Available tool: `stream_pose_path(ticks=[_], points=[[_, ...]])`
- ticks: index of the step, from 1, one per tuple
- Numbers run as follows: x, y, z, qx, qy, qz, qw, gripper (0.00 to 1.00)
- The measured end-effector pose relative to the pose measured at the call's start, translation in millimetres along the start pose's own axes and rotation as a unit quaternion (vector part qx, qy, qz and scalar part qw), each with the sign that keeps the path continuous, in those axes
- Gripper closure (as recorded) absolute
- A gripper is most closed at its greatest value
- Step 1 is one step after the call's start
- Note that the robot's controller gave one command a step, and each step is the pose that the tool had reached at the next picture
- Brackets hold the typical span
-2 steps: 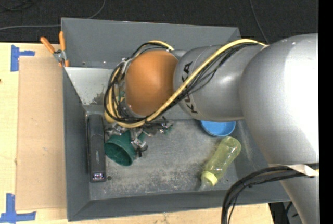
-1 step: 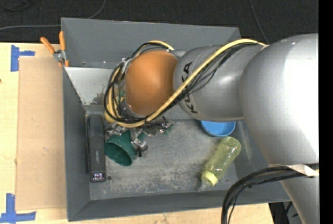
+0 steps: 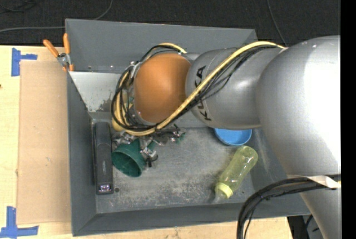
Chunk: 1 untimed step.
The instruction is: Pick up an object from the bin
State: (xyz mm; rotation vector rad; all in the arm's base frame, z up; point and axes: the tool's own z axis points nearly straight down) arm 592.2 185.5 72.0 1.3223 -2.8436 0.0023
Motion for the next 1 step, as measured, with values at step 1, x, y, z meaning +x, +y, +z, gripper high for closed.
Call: stream_pose_path(ticks=[1], points=[[1.2,0.6,-8.0,-0.001,0.0019,0.001,1.0,1.0]])
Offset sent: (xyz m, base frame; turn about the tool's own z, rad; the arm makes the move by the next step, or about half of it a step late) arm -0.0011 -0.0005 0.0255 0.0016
